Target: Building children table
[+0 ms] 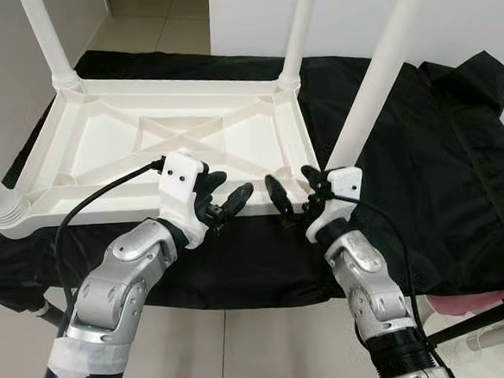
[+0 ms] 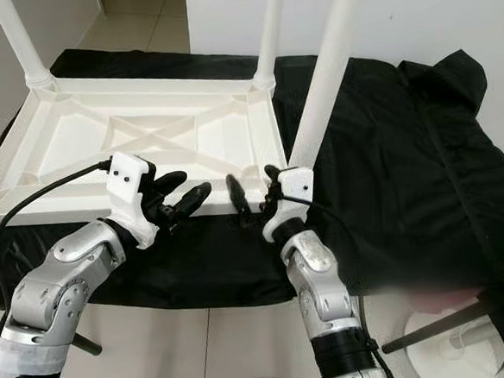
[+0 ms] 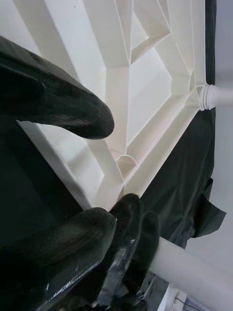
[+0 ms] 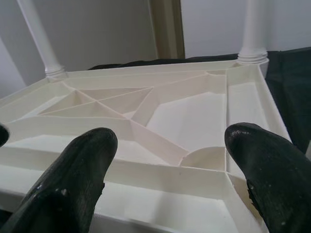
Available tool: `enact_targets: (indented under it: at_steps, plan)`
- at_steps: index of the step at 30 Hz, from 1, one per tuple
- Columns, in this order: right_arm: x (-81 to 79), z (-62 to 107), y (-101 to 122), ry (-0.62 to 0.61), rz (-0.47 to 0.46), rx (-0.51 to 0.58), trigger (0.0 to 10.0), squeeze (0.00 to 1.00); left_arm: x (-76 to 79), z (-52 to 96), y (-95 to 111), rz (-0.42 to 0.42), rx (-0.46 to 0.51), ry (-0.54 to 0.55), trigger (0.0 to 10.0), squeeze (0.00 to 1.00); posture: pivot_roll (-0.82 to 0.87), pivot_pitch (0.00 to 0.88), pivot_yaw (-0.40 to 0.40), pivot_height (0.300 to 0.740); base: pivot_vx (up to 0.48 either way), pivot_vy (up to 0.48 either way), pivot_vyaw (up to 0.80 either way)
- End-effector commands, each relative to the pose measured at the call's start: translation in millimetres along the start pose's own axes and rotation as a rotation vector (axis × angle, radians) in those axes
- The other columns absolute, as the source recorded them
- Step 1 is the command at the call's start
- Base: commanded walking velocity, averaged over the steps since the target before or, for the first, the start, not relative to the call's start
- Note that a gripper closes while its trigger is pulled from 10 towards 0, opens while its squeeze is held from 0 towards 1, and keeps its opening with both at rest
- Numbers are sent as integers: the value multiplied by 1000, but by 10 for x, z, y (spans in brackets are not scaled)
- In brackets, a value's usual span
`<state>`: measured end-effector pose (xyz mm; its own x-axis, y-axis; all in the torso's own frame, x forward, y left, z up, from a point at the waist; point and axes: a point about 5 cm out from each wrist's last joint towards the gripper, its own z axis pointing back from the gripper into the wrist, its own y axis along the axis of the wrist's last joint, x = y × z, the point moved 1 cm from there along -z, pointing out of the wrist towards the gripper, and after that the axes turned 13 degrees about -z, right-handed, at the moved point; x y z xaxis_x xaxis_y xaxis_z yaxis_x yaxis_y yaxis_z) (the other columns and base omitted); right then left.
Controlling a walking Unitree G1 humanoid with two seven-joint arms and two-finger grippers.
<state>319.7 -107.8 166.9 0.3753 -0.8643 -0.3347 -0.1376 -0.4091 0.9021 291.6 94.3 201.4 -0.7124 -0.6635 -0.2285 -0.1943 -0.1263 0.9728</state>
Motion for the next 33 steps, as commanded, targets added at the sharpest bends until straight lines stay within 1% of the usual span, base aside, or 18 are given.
enact_targets:
  at_steps: [1, 2, 4, 5, 6, 7, 8, 9, 13, 14, 16, 17, 19, 22, 24, 27, 29, 33]
  plan:
    - [157, 16, 29, -78, -5, 26, 10000, 0, 116, -10, -10, 0, -1, -64, 10000, 0, 25, 149, -71, 740, 0, 0, 0]
    - [181, 13, 34, -89, -6, 30, 10000, 0, 134, -16, -13, 5, -1, -69, 10000, 0, 25, 149, -71, 740, 0, 0, 0]
    - [292, 24, 74, -135, 9, 48, 10000, 0, 223, -43, -25, 17, -6, -94, 10000, 0, 21, 156, -69, 740, 0, 0, 0]
    - [292, 24, 74, -135, 9, 48, 10000, 0, 223, -43, -25, 17, -6, -94, 10000, 0, 21, 156, -69, 740, 0, 0, 0]
    - [365, 35, 108, -164, 26, 61, 10000, 0, 280, -60, -34, 25, -8, -112, 10000, 0, 17, 159, -69, 740, 0, 0, 0]
    - [365, 35, 108, -164, 26, 61, 10000, 0, 280, -60, -34, 25, -8, -112, 10000, 0, 17, 159, -69, 740, 0, 0, 0]
    - [476, 49, 157, -205, 48, 77, 10000, 0, 357, -81, -46, 33, -11, -135, 10000, 0, 14, 161, -69, 740, 0, 0, 0]
    - [545, 58, 190, -231, 62, 87, 10000, 0, 404, -94, -53, 38, -12, -150, 10000, 0, 14, 161, -69, 740, 0, 0, 0]
    - [797, 93, 320, -320, 105, 124, 10000, 0, 533, -127, -73, 35, -21, -187, 10000, 0, 13, 164, -70, 740, 0, 0, 0]
    - [797, 93, 320, -320, 105, 124, 10000, 0, 533, -127, -73, 35, -21, -187, 10000, 0, 13, 164, -70, 740, 0, 0, 0]
    - [912, 117, 384, -353, 126, 137, 10000, 0, 580, -132, -77, 30, -26, -201, 10000, 0, 15, 164, -70, 740, 0, 0, 0]
    - [912, 117, 384, -353, 126, 137, 10000, 0, 580, -132, -77, 30, -26, -201, 10000, 0, 15, 164, -70, 740, 0, 0, 0]
    - [989, 141, 424, -380, 143, 146, 10000, 0, 594, -124, -84, 26, -30, -204, 10000, 0, 15, 164, -70, 740, 0, 0, 0]
    - [1030, 159, 448, -394, 153, 153, 10000, 0, 587, -117, -94, 22, -37, -202, 10000, 0, 18, 163, -69, 740, 0, 0, 0]
    - [1133, 211, 483, -430, 170, 162, 10000, 0, 572, -105, -130, 2, -61, -194, 10000, 0, 21, 163, -64, 740, 0, 0, 0]
    - [1182, 243, 498, -447, 177, 167, 10000, 0, 568, -109, -182, -27, -93, -184, 10000, 0, 20, 163, -63, 740, 0, 0, 0]
    - [1184, 247, 493, -448, 178, 171, 10000, 0, 570, -117, -225, -56, -116, -175, 10000, 0, 14, 163, -61, 740, 0, 0, 0]
    - [1131, 234, 470, -429, 174, 169, 10000, 0, 564, -146, -260, -67, -127, -147, 10000, 0, 13, 163, -60, 740, 0, 0, 0]
